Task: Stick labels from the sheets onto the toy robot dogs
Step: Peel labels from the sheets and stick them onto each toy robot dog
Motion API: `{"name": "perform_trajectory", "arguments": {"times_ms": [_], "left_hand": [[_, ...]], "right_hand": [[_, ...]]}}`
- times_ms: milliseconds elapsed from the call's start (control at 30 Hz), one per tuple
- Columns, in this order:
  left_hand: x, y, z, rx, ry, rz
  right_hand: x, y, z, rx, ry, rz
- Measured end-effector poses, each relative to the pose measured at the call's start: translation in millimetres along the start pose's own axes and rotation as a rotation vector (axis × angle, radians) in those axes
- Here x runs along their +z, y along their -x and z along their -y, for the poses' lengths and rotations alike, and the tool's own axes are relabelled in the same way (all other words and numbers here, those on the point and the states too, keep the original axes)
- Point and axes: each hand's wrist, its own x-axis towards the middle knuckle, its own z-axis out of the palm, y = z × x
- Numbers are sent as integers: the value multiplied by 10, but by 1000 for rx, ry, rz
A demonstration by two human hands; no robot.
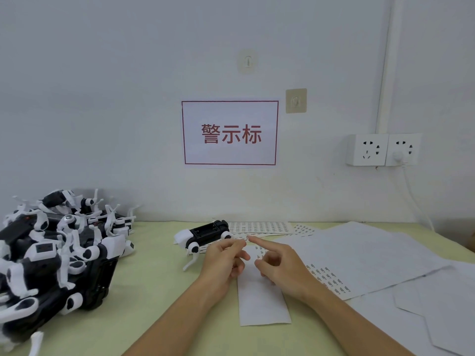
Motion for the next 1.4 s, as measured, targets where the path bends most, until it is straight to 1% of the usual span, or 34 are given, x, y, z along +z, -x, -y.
{"name": "perform_trajectory", "arguments": {"times_ms": [100, 267, 333, 533, 767, 900, 967, 1067, 1133, 1200, 1233, 1300, 1333, 1400], "left_hand": [[-3, -8, 27, 43, -20, -30], [10, -11, 45, 81, -45, -73], [14, 2, 43, 104, -78, -51], [54, 57, 46, 192, -261, 46], [86, 67, 58, 237, -418, 37], [127, 78, 76, 399, -620, -50], [111, 80, 39, 494, -660, -106], [37, 51, -81, 682, -698, -235], [-44, 29, -162, 810, -858, -312], [-156, -20, -228, 876, -1133, -374], [-215, -42, -250, 838, -1275, -396], [-332, -76, -273, 635, -1504, -388], [-385, -92, -267, 546, -1588, -375], [-443, -116, -226, 462, -1711, -379]], "right_hand": [[20, -6, -16, -12, 21, -37], [26, -45, -27, 9, 42, -243], [9, -46, -17, 14, 40, -258], [-24, -26, 13, 37, -64, -262], [-9, -41, -13, 86, -5, -301], [-2, -48, -33, 89, 45, -313], [-9, -54, -43, 96, 41, -330], [-28, -61, -59, 108, 33, -341], [-29, -60, -61, 112, 31, -333], [-25, -59, -59, 114, 31, -328], [-24, -57, -60, 115, 32, -327], [-24, -53, -57, 117, 38, -323], [-23, -50, -54, 118, 41, -320], [-21, -46, -48, 119, 49, -314]]}}
